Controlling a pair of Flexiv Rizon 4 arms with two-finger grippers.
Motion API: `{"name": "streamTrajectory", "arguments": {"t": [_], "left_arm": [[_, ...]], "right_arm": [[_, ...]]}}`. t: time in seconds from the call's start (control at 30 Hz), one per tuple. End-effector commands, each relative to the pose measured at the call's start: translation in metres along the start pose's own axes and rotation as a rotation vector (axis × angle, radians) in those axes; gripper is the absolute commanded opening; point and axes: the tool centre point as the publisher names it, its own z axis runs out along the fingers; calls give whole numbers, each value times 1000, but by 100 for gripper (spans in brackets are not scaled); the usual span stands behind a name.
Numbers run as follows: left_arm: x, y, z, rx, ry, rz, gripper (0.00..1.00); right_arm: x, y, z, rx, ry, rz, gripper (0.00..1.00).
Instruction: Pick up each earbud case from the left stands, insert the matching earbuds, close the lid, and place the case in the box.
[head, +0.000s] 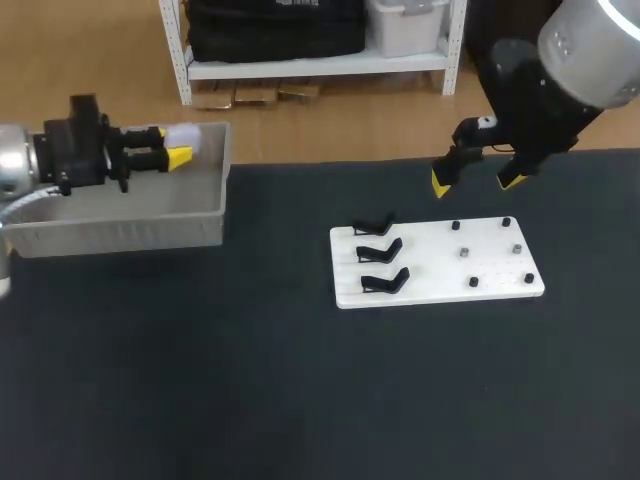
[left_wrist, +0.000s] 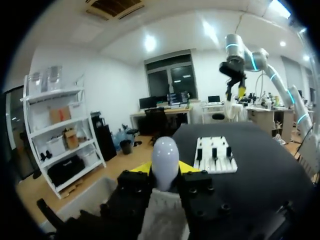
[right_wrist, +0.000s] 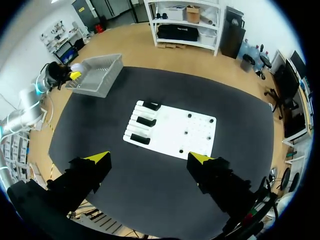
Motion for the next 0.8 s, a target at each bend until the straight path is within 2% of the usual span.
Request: {"name": "streamTrajectory", "arguments": {"t": [0.03,0.13,0.3,0.4,0.6,0.67,0.7,0.8], "left_arm": [[19,30,10,80,110,-26,0],[38,37,9,82,152,-54,0],[74,38,10,80,236,-96,0],[96,40,9,61,229,-137,0],[117,42,5,31,231,-182,0],[113,42,2,23,227,-176,81],[110,41,0,24,216,-168,100],[96,35,-3,37,209,-145,100]], "right_arm": [[2,0,-1,1,-4,1,100],[2,0,-1,1,-4,1,100],[2,0,-1,1,-4,1,100],[2,0,-1,1,-4,1,100],[2,0,-1,1,-4,1,100],[2,0,-1,1,-4,1,100],[2,0,-1,1,-4,1,100],[2,0,-1,1,-4,1,100]]}}
